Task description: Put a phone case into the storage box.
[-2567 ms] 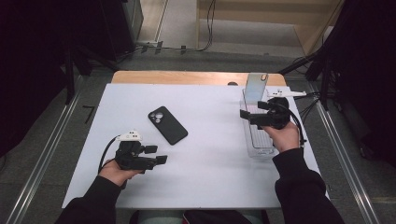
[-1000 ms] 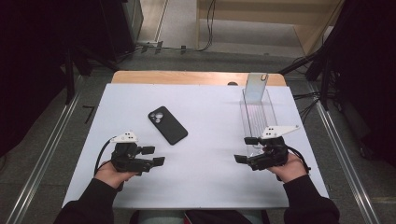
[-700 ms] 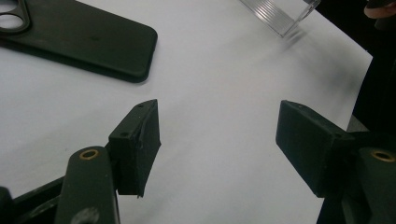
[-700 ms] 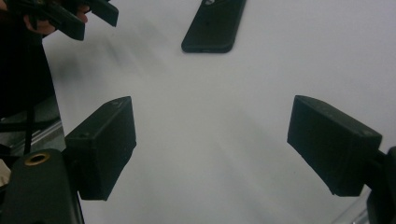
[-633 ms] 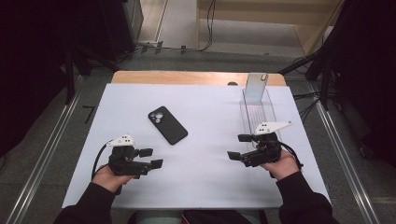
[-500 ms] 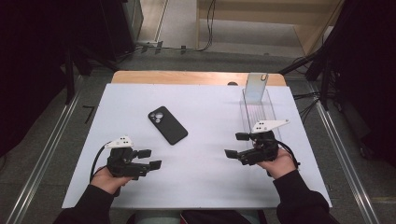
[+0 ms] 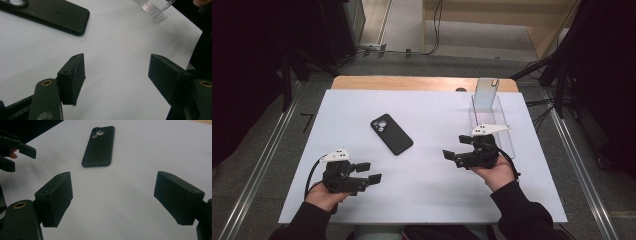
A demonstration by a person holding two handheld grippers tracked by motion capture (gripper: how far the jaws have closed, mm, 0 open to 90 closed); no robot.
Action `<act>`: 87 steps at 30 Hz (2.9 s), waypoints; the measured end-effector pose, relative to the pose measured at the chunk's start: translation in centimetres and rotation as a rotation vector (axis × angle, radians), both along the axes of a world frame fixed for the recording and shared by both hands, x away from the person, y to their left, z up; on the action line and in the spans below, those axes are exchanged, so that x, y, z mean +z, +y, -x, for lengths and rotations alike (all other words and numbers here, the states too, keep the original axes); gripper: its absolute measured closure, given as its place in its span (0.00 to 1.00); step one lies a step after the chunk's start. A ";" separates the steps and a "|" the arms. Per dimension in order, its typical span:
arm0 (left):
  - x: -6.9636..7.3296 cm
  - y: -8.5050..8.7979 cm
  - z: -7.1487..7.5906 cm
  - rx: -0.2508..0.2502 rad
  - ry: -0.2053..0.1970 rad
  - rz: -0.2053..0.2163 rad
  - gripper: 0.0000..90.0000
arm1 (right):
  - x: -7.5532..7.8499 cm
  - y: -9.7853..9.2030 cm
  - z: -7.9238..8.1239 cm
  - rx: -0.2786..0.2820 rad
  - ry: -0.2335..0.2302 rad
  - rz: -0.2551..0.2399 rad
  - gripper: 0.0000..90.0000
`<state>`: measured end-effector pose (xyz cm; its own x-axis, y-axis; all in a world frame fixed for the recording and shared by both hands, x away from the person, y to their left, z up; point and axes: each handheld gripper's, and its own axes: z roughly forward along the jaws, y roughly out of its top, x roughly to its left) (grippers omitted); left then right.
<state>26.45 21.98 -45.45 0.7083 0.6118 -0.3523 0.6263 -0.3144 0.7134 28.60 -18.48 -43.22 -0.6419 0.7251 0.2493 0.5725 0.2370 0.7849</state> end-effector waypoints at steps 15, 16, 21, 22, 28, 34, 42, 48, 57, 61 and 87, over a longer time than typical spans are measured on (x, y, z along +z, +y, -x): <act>0.0 0.1 -0.1 -0.003 0.003 0.002 0.33 | 0.1 3.2 -2.8 0.048 0.029 0.004 0.00; 0.0 0.0 -0.1 -0.003 0.004 0.000 0.33 | 0.1 3.4 -3.0 0.047 0.016 0.012 0.00; 0.0 0.0 -0.1 -0.002 0.002 0.002 0.33 | -0.1 4.6 -4.0 0.027 0.006 0.031 0.00; 0.0 0.0 -0.2 -0.001 0.002 0.002 0.33 | -0.2 4.8 -4.2 0.033 0.008 0.029 0.00; 0.0 0.0 -0.3 -0.006 0.000 0.000 0.33 | -0.4 6.1 -5.5 0.037 0.020 0.010 0.00; 0.0 0.0 -0.4 -0.012 0.002 -0.003 0.33 | -0.3 7.3 -6.5 0.039 0.022 0.019 0.00; 0.0 -0.1 -0.4 -0.010 0.005 -0.008 0.33 | -0.5 9.3 -7.9 0.045 0.008 0.028 0.00; -0.1 0.1 -0.5 -0.006 0.005 -0.006 0.33 | -0.7 11.0 -8.7 0.050 -0.005 0.038 0.06; -0.1 0.1 -0.6 -0.009 0.004 -0.008 0.33 | -1.3 12.7 -10.1 0.037 0.017 0.026 0.06; -0.1 0.1 -0.6 -0.007 0.005 -0.009 0.33 | -1.6 13.6 -10.6 0.043 0.017 0.035 0.06; -0.1 0.2 -0.7 -0.009 0.000 -0.011 0.33 | -3.1 17.1 -13.0 0.066 0.030 0.040 0.06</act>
